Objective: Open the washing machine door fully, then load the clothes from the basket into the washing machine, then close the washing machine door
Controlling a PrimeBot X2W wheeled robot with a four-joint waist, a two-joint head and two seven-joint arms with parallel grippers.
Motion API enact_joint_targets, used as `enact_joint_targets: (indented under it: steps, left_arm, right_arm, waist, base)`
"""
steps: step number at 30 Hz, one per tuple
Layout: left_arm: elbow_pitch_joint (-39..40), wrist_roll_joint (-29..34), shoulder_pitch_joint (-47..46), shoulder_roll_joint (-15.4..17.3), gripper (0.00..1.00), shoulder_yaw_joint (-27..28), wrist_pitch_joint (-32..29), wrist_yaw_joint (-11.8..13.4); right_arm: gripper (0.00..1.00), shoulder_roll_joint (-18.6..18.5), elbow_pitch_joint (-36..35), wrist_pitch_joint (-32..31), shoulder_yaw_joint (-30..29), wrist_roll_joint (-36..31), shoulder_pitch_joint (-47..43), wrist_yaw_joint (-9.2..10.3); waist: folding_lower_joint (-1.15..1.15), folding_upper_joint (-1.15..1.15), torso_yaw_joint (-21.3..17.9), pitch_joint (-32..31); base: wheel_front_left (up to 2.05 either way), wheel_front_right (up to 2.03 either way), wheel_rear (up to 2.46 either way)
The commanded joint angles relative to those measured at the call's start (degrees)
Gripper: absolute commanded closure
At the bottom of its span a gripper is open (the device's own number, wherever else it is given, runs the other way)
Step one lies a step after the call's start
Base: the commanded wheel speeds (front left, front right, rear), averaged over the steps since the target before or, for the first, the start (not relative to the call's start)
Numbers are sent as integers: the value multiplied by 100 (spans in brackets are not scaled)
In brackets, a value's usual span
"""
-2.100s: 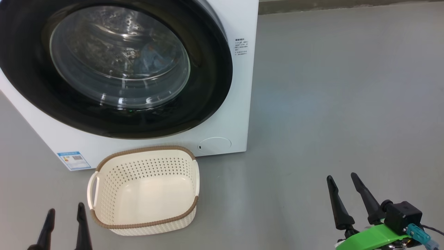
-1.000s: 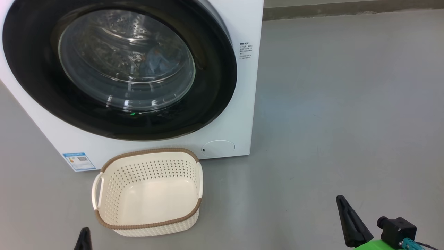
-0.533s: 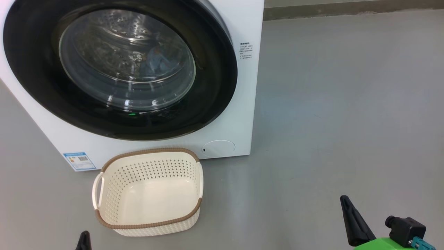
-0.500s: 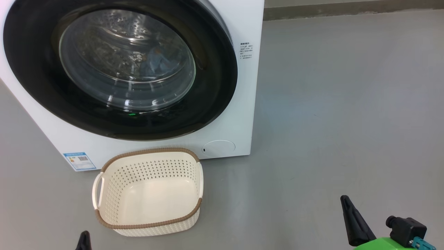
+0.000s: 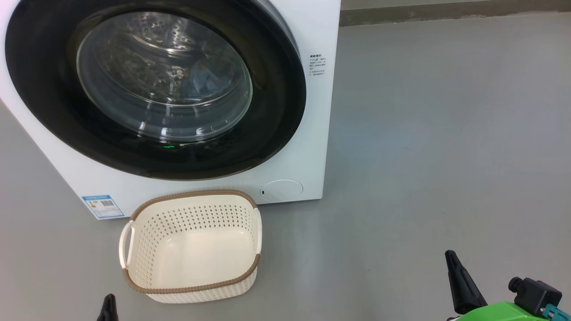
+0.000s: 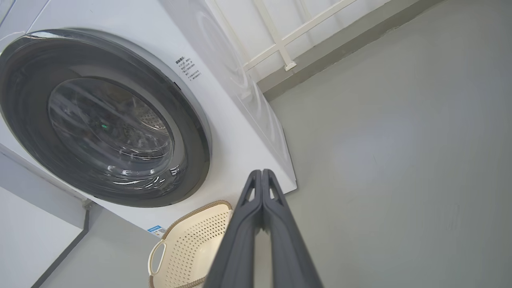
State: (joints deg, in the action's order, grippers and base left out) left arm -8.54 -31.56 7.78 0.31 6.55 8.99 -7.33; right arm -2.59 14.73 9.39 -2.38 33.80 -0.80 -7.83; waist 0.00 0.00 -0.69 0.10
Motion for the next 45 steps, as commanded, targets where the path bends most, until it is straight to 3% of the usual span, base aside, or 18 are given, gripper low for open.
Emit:
enact_joint_targets:
  steps: [1, 45]
  left_arm:
    - [90, -240, -277, 96, 100, 60, -43, -4]
    - [-226, -3104, -828, 175, 100, 28, -783, -10]
  right_arm:
    - [100, -36, -125, -55, 7, 243, 256, 10]
    - [100, -44, -99, -798, -186, 3006, 472, 22]
  waist:
    - [0, 0, 2, 0]
    - [0, 0, 35, 4]
  base:
    - [0, 0, 0]
    - [0, 0, 0]
